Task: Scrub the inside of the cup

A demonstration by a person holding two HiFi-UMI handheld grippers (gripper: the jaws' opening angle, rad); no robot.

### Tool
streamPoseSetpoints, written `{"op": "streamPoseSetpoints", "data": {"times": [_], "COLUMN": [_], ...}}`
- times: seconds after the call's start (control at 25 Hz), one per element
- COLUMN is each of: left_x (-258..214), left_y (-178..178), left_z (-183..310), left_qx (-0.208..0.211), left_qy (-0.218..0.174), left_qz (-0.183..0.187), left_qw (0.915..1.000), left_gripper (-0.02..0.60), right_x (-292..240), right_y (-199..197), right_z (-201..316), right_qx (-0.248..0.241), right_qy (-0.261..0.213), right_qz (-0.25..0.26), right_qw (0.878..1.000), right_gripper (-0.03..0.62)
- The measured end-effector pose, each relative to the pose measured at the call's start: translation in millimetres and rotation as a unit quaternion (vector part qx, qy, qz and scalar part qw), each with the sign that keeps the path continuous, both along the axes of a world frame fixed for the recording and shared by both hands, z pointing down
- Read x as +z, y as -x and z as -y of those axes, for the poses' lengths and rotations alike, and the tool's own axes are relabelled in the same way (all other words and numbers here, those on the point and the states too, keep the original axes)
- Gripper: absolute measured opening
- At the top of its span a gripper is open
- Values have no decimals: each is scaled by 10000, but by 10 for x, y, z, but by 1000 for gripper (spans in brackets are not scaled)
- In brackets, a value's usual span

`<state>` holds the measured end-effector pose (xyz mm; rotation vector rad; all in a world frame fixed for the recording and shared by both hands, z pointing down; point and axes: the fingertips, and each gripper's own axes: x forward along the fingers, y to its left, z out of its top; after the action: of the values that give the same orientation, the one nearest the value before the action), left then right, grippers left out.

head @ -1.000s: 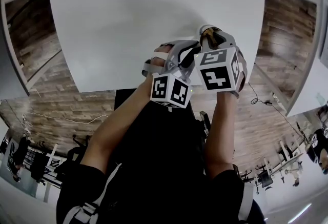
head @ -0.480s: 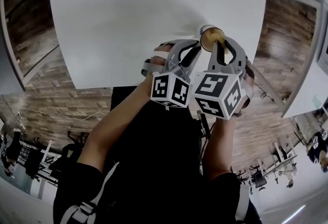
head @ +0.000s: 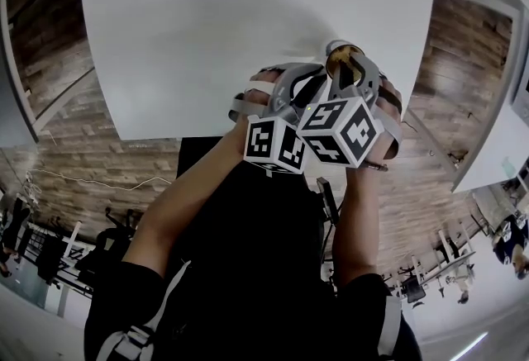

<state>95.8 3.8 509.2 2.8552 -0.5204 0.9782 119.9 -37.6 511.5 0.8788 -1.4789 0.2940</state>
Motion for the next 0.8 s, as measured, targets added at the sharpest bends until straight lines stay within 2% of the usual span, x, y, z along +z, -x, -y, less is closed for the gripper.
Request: {"op": "streamPoseSetpoints", "data": {"times": [0.2, 0.4, 0.56, 0.8], "left_x": [-52, -50, -33, -25], "left_y": [-4, -26, -38, -55], "left_z": [43, 65, 60, 52], "left_qx": [-34, -23, -24, 59], "left_qy": [-84, -124, -173, -209], "left_qz": [-16, 7, 41, 65], "left_qw": [10000, 9999, 9998, 9997], "left_gripper": [66, 66, 66, 66], "right_x": [156, 205, 224, 128], "right_y": [23, 13, 38, 63], "right_z": [-14, -40, -112, -176], "right_qx": [-345, -382, -155, 204], "right_qy": [392, 920, 1397, 1604], "right_qz": [-51, -8, 377, 1162], "right_qw": [9986, 9950, 9894, 9800], "right_gripper": [29, 29, 29, 29]}}
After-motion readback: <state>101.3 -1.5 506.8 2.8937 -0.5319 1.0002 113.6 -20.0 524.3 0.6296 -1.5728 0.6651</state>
